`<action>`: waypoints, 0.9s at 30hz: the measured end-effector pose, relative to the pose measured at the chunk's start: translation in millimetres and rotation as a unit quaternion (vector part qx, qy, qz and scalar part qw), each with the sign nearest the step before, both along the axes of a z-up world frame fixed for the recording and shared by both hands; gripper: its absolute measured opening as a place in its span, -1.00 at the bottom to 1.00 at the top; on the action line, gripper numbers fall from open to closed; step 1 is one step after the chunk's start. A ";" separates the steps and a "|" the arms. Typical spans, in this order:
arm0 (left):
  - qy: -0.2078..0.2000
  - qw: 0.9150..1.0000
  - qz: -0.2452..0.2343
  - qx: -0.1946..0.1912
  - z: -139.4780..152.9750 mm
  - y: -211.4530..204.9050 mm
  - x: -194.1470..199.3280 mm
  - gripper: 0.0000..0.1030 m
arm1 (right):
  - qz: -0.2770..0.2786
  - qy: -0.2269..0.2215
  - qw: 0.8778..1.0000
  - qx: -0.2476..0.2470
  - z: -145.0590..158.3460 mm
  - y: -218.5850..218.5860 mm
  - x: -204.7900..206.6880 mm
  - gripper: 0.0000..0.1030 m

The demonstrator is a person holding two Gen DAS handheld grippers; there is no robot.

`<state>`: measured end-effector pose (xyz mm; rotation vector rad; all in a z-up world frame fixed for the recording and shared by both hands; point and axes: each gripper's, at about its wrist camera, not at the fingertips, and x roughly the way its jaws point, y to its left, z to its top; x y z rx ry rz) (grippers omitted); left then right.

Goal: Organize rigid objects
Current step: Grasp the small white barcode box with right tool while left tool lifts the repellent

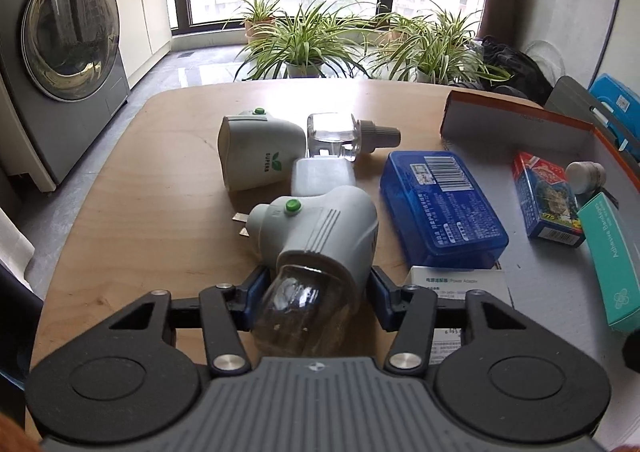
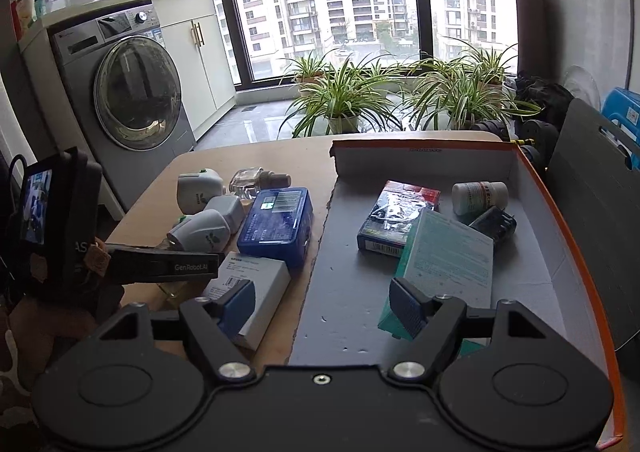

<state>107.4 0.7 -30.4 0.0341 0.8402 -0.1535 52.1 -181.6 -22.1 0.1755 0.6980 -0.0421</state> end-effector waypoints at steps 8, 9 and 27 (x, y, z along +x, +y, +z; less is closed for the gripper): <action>0.002 0.998 0.021 -0.054 3.0 27.8 -16.5 -0.25 | 0.039 0.033 0.999 0.007 -14.6 36.8 28.1 0.70; 0.002 0.998 0.021 -0.057 3.6 30.9 -17.8 -0.25 | 0.042 0.037 0.998 0.009 -16.9 40.7 32.2 0.70; -0.052 0.995 0.047 -0.069 23.6 69.1 -47.9 -0.25 | 0.012 0.086 0.995 -0.044 -52.3 75.5 78.6 0.38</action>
